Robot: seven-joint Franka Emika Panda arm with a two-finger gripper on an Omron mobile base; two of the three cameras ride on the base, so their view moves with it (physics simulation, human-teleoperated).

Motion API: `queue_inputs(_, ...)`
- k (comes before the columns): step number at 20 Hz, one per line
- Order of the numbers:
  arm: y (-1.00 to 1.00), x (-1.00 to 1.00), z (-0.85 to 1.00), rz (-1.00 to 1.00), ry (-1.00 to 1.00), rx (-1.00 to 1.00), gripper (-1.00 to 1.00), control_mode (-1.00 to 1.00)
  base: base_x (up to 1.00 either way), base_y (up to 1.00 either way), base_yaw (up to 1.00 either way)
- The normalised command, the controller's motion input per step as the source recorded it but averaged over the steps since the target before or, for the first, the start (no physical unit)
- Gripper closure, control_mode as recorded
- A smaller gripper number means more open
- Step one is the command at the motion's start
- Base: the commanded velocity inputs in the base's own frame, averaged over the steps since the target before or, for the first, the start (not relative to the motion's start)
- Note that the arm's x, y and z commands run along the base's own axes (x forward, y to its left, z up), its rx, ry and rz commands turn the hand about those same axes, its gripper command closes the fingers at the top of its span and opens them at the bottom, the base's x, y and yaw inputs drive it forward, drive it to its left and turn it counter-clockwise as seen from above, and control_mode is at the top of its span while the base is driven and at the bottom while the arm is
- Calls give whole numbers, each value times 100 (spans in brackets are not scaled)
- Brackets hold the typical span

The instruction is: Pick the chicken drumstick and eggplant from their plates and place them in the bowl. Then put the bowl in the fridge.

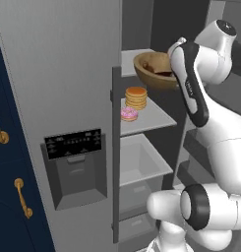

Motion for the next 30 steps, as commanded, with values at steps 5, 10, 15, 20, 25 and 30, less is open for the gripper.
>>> queue_inputs(5,16,-45,0,0,-7,0,100,-100,0,0,0)
queue_inputs(10,13,-36,0,-1,-10,0,100,-100,0,0,0)
queue_inputs(15,-4,76,0,-2,-3,1,100,-100,0,0,0)
queue_inputs(20,-12,78,1,0,0,7,100,-100,0,0,0)
queue_inputs(25,0,59,0,0,0,1,100,-100,0,0,0)
queue_inputs(30,2,42,0,0,0,0,100,-100,0,0,0)
